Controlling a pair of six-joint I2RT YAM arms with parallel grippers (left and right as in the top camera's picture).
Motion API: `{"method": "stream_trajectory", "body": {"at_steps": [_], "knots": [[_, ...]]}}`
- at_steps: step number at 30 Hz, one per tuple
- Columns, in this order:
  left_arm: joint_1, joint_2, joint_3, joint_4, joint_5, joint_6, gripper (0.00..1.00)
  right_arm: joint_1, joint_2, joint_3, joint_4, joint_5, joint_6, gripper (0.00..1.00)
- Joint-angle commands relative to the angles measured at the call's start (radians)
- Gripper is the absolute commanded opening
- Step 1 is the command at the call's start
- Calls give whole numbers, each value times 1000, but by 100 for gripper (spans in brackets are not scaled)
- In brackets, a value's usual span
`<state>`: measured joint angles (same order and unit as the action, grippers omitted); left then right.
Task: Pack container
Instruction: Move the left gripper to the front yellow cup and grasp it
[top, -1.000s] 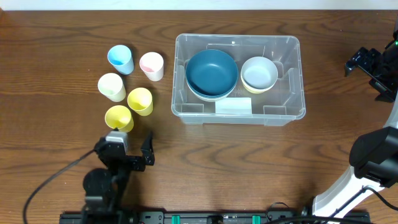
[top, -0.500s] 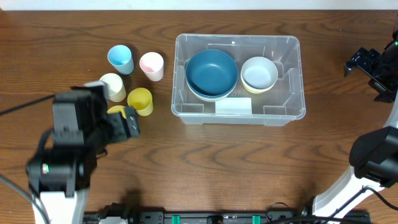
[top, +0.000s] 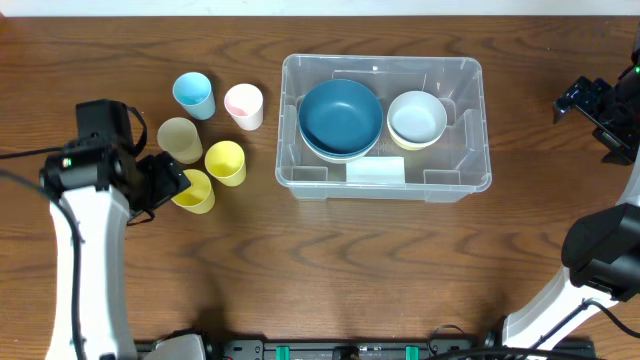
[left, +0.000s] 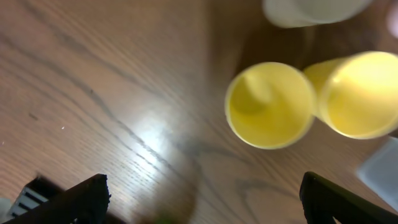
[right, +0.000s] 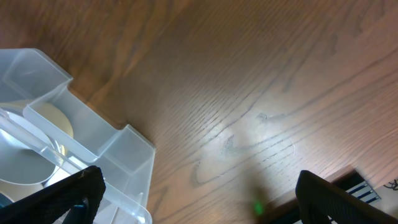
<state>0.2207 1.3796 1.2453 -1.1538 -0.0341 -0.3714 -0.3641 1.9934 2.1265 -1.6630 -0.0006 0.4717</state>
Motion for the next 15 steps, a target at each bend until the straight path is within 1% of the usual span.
{"method": "stream_trajectory", "body": {"at_steps": [1,8,15], "knots": [[40,72,14,-8,-19,-20,98,0,-7,-1,-1,3,18,99],[58,202,14,19,14,-15,98,0,-7,-1,-1,3,18,99],[58,237,13,70,26,-5,98,0,-7,-1,-1,3,18,98]]}}
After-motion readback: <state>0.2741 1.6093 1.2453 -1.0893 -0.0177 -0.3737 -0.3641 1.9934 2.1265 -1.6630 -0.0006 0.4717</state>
